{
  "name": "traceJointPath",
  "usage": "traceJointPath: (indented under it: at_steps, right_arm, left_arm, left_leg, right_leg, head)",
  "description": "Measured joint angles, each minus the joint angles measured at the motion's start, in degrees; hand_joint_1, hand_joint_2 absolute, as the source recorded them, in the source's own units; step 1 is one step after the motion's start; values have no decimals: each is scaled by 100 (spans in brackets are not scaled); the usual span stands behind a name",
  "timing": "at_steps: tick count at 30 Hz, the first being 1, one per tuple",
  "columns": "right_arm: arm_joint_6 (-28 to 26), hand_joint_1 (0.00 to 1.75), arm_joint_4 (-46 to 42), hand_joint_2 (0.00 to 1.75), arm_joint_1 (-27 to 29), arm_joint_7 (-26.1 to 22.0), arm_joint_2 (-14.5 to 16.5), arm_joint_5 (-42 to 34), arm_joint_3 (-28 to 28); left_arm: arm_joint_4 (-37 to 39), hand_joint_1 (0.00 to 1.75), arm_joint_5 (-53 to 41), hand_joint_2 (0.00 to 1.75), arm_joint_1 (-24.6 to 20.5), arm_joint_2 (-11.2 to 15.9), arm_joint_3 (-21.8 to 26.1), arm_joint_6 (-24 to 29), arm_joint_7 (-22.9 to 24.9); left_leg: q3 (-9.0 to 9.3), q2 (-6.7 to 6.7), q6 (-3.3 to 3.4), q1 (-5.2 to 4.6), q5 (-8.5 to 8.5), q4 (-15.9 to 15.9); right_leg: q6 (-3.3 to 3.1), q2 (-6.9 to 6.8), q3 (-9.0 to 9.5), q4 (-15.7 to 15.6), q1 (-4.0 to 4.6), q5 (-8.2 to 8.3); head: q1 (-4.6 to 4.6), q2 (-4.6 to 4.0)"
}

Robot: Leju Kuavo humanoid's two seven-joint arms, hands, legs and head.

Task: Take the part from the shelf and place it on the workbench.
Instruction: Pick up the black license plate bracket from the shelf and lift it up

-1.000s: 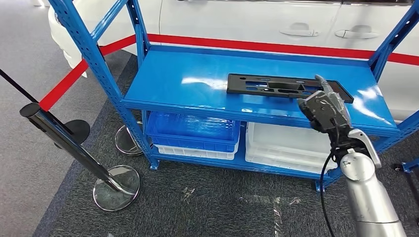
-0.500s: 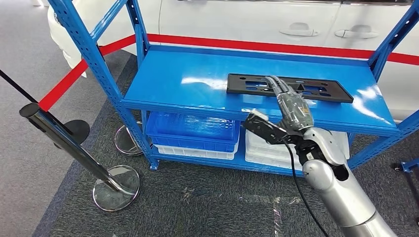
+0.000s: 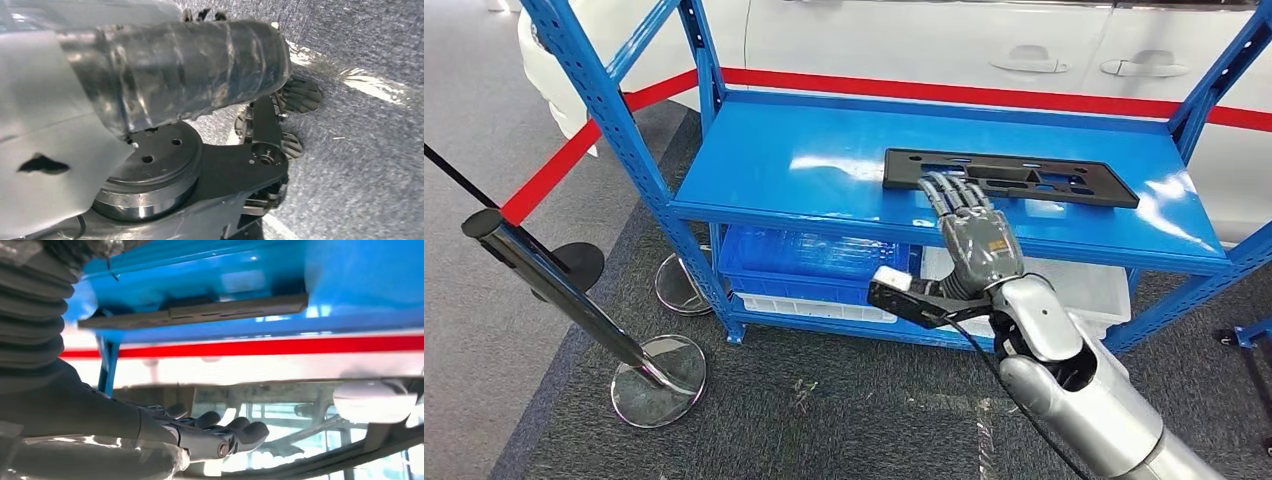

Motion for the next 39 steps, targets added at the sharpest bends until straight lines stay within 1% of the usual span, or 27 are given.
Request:
traceJointPath:
  at_steps: [3, 5, 7, 8, 9, 11, 12, 13, 14, 15, 16, 17, 18, 22, 23, 25, 26, 27, 28, 29, 30, 31, 32, 33, 35, 37, 39]
  right_arm:
    - [-31, 0, -11, 0, -51, 270, -68, 413, 445]
    - [-60, 0, -28, 0, -80, 384, -97, 564, 612]
    - [-87, 0, -57, 0, -116, 433, -128, 613, 712]
    - [-101, 0, -67, 0, -137, 446, -148, 620, 752]
    - [-112, 0, -71, 0, -149, 451, -163, 622, 789]
    - [-125, 0, -70, 0, -153, 457, -196, 624, 883]
    - [-126, 0, -69, 0, -146, 458, -210, 624, 931]
    - [-127, 0, -69, 0, -143, 459, -229, 624, 982]
    - [-129, 0, -69, 0, -153, 460, -249, 624, 1033]
    - [-132, 0, -69, 0, -168, 461, -269, 624, 1082]
    - [-139, 0, -69, 0, -186, 462, -288, 624, 1129]
    - [-154, 0, -70, 0, -202, 463, -302, 624, 1167]
    - [-174, 0, -72, 0, -208, 464, -312, 624, 1196]
    - [-267, 0, -73, 0, -229, 482, -338, 624, 1257]
    - [-284, 0, -74, 0, -241, 492, -347, 624, 1263]
    - [-311, 0, -75, 0, -249, 504, -361, 624, 1269]
    - [-319, 0, -75, 44, -246, 505, -361, 624, 1274]
    - [-323, 0, -75, 87, -241, 505, -361, 623, 1278]
    - [-327, 0, -75, 131, -239, 505, -362, 623, 1282]
    - [-336, 0, -75, 175, -239, 506, -363, 622, 1283]
    - [-352, 0, -75, 175, -239, 512, -364, 622, 1284]
    - [-381, 0, -76, 175, -242, 523, -365, 623, 1284]
    - [-420, 0, -78, 175, -245, 538, -367, 628, 1284]
    - [-468, 0, -80, 175, -244, 556, -369, 636, 1284]
    - [-569, 0, -86, 175, -239, 595, -376, 666, 1282]
    - [-651, 0, -97, 175, -234, 642, -396, 691, 1266]
    - [-701, 0, -109, 175, -238, 693, -428, 682, 1232]
  left_arm:
    - [5, 0, 2, 0, 0, 25, -114, 2, 44]
    - [13, 0, 2, 0, -1, 38, -161, 3, 49]
    - [19, 0, 3, 0, -4, 43, -192, 2, 49]
    - [20, 0, 4, 0, -5, 43, -210, 2, 50]
    - [21, 0, 5, 0, -5, 43, -227, 2, 50]
    - [22, 0, 13, 0, -3, 49, -251, 5, 50]
    - [24, 0, 16, 0, -2, 52, -261, 8, 50]
    - [26, 0, 22, 0, -1, 54, -272, 9, 50]
    - [27, 0, 27, 0, -2, 55, -283, 10, 50]
    - [28, 0, 32, 0, -1, 55, -295, 10, 51]
    - [30, 0, 37, 0, -4, 56, -305, 11, 54]
    - [31, 0, 39, 0, -7, 57, -316, 13, 58]
    - [33, 0, 39, 0, -8, 58, -326, 13, 62]
    - [37, 0, 39, 0, -6, 62, -371, 13, 64]
    - [38, 0, 39, 0, -10, 62, -386, 11, 60]
    - [38, 0, 38, 0, -17, 62, -410, 3, 52]
    - [38, 0, 37, 0, -14, 62, -417, 0, 50]
    - [38, 0, 37, 0, -8, 62, -420, -2, 50]
    - [38, 0, 37, 0, -2, 62, -422, -1, 50]
    - [38, 0, 37, 0, 4, 63, -423, -1, 50]
    - [38, 0, 37, 0, 7, 65, -426, 0, 50]
    - [40, 0, 37, 0, 5, 73, -428, 0, 50]
    - [42, 0, 37, 0, 2, 79, -430, 1, 50]
    - [43, 0, 37, 0, -3, 86, -433, 0, 50]
    - [45, 0, 37, 0, -8, 91, -437, 0, 50]
    - [46, 0, 37, 0, 1, 90, -440, 1, 58]
    - [48, 0, 37, 0, 2, 90, -442, 0, 67]
  left_leg:
    - [-17, 0, 24, -3, -11, 23]
    - [-15, 2, 60, 5, 7, -6]
    - [44, 15, 105, 55, 75, -135]
    - [75, 23, 121, 82, 108, -202]
    - [98, 30, 126, 100, 128, -243]
    - [103, 33, 125, 105, 125, -253]
    - [107, 33, 120, 107, 115, -245]
    - [114, 30, 109, 113, 95, -230]
    - [123, 25, 92, 124, 67, -204]
    - [132, 20, 64, 137, 29, -168]
    - [127, 14, 26, 138, -14, -125]
    - [109, 8, -16, 136, -48, -87]
    - [88, 6, -56, 129, -72, -56]
    - [35, 31, -178, 136, -168, 38]
    - [-57, 50, -198, 139, -268, 235]
    - [-443, 87, -221, 142, -551, 949]
    - [-674, 92, -222, 142, -654, 1324]
    - [-848, 95, -216, 141, -665, 1564]
    - [-924, 96, -197, 136, -559, 1596]
    - [-890, 96, -164, 127, -347, 1404]
    - [-769, 96, -115, 109, -78, 1041]
    - [-625, 100, -62, 86, 118, 681]
    - [-490, 103, -19, 62, 236, 364]
    - [-407, 105, 11, 40, 267, 179]
    - [-349, 105, 38, 17, 222, 63]
    - [-284, 110, 74, 53, 230, -19]
    - [-203, 117, 123, 95, 233, -93]
  right_leg:
    - [16, 0, -2, -5, -2, 7]
    - [51, 4, 9, -39, 8, 27]
    - [96, 13, -3, -20, 18, -9]
    - [117, 17, -76, 131, 23, -98]
    - [136, 19, -222, 416, 10, -237]
    - [175, 18, -629, 1159, -18, -484]
    - [193, 16, -776, 1372, -36, -481]
    - [208, 14, -821, 1360, -52, -356]
    - [220, 13, -757, 1126, -67, -139]
    - [230, 12, -629, 765, -80, 87]
    - [234, 17, -491, 435, -76, 232]
    - [209, 27, -387, 199, -70, 290]
    - [176, 39, -341, 81, -58, 275]
    - [1, 60, -303, 38, -50, 198]
    - [-36, 55, -279, 23, -58, 191]
    - [-91, 42, -246, 17, -44, 165]
    - [-112, 39, -238, 22, -28, 149]
    - [-127, 40, -224, 29, -10, 131]
    - [-136, 45, -204, 37, 7, 109]
    - [-140, 50, -173, 45, 23, 82]
    - [-139, 55, -133, 50, 35, 52]
    - [-131, 55, -99, 50, 49, 24]
    - [-119, 56, -80, 50, 59, 2]
    - [-101, 55, -75, 46, 60, -9]
    - [-48, 54, -76, 22, 56, -13]
    - [13, 47, -81, 52, 53, -61]
    - [64, 42, -256, 441, 49, -263]
  head:
    - [-1, 0]
    - [-1, 0]
    - [2, 0]
    - [14, 0]
    - [26, 0]
    - [50, 0]
    - [52, 0]
    - [54, 0]
    - [54, 0]
    - [56, 0]
    - [67, 0]
    - [74, 0]
    - [72, 0]
    - [40, 0]
    - [29, 0]
    - [8, 0]
    - [4, 0]
    - [3, 0]
    - [3, 0]
    - [2, 0]
    - [2, 0]
    - [11, 0]
    - [16, 0]
    - [22, 0]
    - [27, 0]
    - [35, 0]
    - [49, 0]
